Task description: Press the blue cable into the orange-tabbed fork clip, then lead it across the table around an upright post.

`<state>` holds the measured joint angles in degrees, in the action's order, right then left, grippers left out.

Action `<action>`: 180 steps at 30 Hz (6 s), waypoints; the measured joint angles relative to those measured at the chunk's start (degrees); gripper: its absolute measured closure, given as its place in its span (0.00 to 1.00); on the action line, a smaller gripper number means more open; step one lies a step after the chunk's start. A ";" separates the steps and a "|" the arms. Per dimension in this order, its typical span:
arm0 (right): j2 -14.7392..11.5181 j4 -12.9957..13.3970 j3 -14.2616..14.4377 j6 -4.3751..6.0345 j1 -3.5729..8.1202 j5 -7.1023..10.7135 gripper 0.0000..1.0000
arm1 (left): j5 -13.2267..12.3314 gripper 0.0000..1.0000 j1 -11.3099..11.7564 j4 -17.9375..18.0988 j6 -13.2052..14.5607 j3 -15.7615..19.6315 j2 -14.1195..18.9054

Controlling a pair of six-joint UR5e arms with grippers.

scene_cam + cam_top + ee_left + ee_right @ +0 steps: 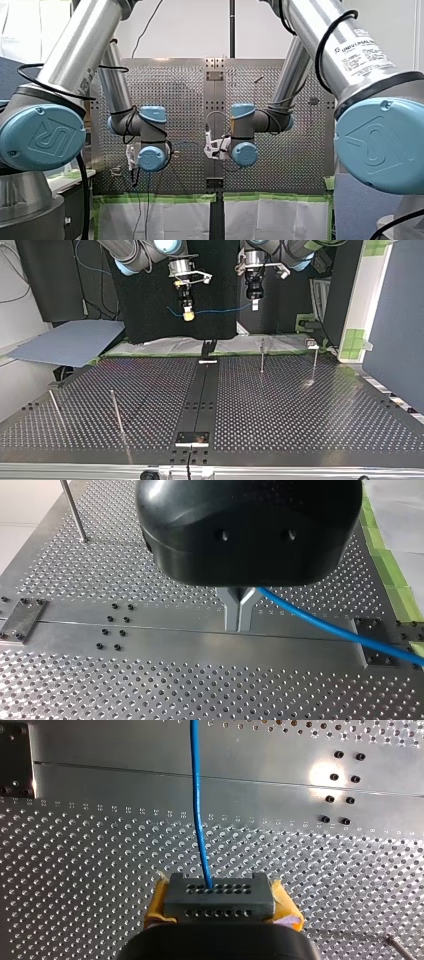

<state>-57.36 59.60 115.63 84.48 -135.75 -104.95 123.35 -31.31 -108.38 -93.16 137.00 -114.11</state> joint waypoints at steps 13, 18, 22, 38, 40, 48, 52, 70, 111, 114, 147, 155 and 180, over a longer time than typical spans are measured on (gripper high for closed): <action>0.00 -0.09 0.00 0.00 0.00 0.08 1.00 | 0.09 0.99 0.00 0.00 0.00 0.09 0.00; 0.00 -0.09 0.00 0.00 0.00 0.09 1.00 | 0.09 0.99 0.00 0.00 0.00 0.09 0.00; 0.00 -0.09 0.00 -0.01 0.00 0.09 1.00 | 0.09 0.99 0.00 0.00 0.00 0.09 0.00; 4.20 -4.43 -0.42 1.10 -3.64 -3.78 1.00 | -1.71 0.99 -0.77 -4.33 -0.69 0.17 -0.59; 4.77 -5.65 -0.43 1.12 -3.93 -4.15 1.00 | -1.74 0.99 -0.77 -4.64 -0.70 0.18 -0.60; 5.16 -8.75 -0.43 1.14 -4.12 -4.39 1.00 | -1.76 0.99 -0.79 -4.83 -0.70 0.17 -0.61; 5.18 -8.93 -0.43 1.14 -4.13 -4.39 1.00 | -1.76 0.99 -0.79 -4.83 -0.70 0.18 -0.61; -1.21 -10.27 -0.06 8.15 -3.13 -1.78 1.00 | -3.49 0.99 0.63 -12.20 -5.43 0.09 6.14; 14.73 -9.04 -18.92 9.04 -2.65 -0.41 1.00 | -19.38 0.99 20.57 -0.74 -3.58 0.03 -6.80; 16.42 -9.82 -20.34 8.99 -2.52 -0.30 1.00 | -20.30 0.99 22.34 -0.33 -3.78 -0.04 -8.57; 25.82 -18.93 -33.17 7.71 2.07 4.32 1.00 | -27.02 0.99 30.45 -6.50 -10.32 -13.16 -18.63; 25.89 -18.80 -33.30 7.40 2.84 5.21 1.00 | -27.07 0.99 31.08 -8.44 -10.47 -15.29 -18.74; 25.96 -18.02 -33.50 7.07 5.12 6.07 1.00 | -28.25 0.99 31.83 -12.06 -11.29 -19.52 -18.80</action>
<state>-31.40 41.58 82.13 91.55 -130.63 -98.88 95.10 0.52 -120.44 -104.45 117.48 -132.91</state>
